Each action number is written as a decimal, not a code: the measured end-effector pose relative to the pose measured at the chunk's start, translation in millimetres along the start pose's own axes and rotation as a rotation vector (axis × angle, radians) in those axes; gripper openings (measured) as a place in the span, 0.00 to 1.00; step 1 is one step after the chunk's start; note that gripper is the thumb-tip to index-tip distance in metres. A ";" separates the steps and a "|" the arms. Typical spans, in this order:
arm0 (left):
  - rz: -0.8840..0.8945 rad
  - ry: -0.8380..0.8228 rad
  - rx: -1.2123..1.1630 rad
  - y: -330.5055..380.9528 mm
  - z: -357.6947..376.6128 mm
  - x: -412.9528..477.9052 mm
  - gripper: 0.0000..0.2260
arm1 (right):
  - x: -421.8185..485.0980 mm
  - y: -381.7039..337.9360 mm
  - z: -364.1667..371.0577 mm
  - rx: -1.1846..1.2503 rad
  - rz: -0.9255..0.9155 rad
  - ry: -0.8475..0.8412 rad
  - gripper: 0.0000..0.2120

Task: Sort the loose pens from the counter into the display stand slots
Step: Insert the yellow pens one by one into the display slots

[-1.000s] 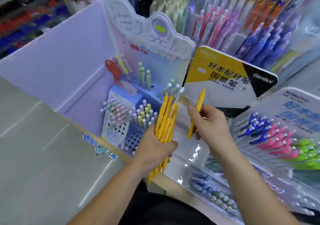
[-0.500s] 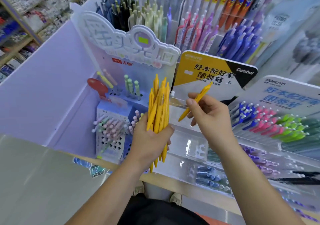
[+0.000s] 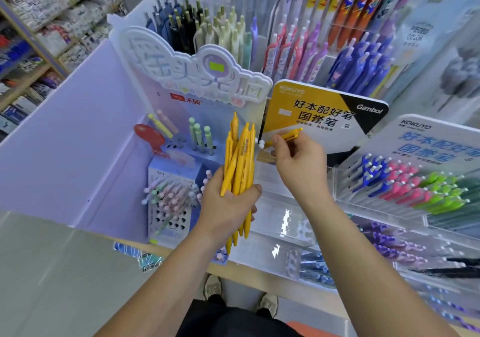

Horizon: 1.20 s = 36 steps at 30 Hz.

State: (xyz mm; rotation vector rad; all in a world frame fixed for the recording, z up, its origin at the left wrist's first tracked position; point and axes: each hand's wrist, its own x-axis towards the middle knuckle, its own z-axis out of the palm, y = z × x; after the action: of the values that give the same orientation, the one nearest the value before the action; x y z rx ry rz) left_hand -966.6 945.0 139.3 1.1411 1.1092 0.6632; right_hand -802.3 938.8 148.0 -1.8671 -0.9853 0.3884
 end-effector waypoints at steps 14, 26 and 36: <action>-0.001 0.000 0.015 -5.6 -14.8 -12.7 0.10 | 9.4 -5.9 -3.4 -0.195 -0.066 -0.065 0.12; -0.003 -0.022 0.024 -3.7 -17.0 -16.4 0.11 | 4.2 -4.9 0.7 -0.148 -0.090 -0.102 0.15; 0.034 -0.053 0.078 -2.5 -8.2 -10.7 0.11 | 14.4 -7.4 6.7 0.051 -0.066 -0.040 0.07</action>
State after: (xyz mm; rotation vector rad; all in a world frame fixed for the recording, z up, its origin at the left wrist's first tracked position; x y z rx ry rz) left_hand -978.2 937.8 140.4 1.2394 1.0805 0.6170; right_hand -801.0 955.6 153.1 -1.7819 -1.0521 0.4095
